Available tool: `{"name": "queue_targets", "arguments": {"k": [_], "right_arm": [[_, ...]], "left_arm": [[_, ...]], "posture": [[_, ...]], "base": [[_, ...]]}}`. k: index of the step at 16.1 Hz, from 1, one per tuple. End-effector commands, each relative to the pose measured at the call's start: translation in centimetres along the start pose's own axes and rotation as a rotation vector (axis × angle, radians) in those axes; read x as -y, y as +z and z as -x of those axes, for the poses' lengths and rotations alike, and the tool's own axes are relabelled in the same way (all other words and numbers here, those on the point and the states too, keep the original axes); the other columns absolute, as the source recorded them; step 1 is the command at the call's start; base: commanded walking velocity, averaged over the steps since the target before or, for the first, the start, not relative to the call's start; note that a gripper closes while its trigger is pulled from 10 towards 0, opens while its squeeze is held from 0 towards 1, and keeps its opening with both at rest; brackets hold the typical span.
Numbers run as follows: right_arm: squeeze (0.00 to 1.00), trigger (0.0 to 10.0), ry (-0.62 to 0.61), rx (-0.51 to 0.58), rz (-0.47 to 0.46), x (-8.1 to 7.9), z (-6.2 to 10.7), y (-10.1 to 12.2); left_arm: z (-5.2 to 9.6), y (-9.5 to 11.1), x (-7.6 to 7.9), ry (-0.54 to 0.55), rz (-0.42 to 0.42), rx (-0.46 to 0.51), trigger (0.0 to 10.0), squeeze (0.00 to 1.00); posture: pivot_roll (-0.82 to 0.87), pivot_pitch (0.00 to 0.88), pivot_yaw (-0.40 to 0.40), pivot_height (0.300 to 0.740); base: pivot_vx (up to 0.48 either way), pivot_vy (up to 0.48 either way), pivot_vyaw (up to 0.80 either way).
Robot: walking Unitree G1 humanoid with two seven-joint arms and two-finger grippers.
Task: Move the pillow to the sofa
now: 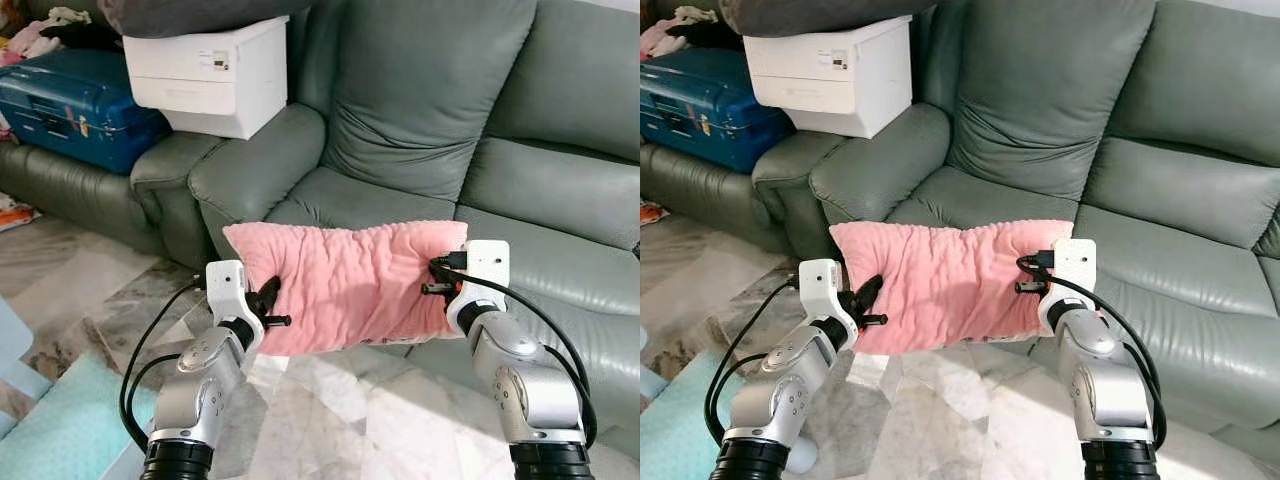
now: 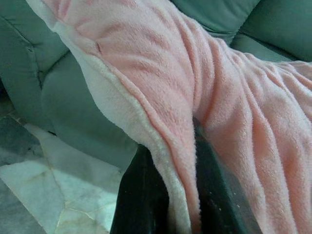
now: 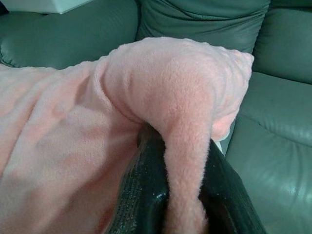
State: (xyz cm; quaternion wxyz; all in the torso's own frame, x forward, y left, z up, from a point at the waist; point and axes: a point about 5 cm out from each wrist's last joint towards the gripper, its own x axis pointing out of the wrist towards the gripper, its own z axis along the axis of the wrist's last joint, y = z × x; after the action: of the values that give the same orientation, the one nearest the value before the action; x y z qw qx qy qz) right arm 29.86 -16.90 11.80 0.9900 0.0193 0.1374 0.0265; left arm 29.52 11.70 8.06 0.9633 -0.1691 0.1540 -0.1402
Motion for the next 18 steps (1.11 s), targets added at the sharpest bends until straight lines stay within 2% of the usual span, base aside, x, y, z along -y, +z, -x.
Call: {"name": "queue_targets", "arguments": {"k": [1,14,18], "right_arm": [[0.00,10.0,0.011,0.023,0.007,-0.27,0.12,0.64],[0.00,10.0,0.019,0.010,0.019,-0.44,0.00,0.51],[0.00,10.0,0.022,0.014,0.025,-0.44,0.03,0.55]], "left_arm": [[-0.12,0.39,0.64,-0.035,-0.007,0.008,10.0,0.00],[-0.01,0.12,0.90,-0.071,-0.017,-0.006,10.0,0.00],[0.01,0.10,1.15,-0.094,-0.017,-0.007,10.0,0.00]], "posture": [[-0.19,0.000,0.008,0.740],[-0.19,0.000,0.003,0.740],[-0.19,0.000,0.003,0.740]], "base": [[0.000,0.000,-0.77],[0.000,0.000,-0.76],[0.278,0.000,-0.68]]}}
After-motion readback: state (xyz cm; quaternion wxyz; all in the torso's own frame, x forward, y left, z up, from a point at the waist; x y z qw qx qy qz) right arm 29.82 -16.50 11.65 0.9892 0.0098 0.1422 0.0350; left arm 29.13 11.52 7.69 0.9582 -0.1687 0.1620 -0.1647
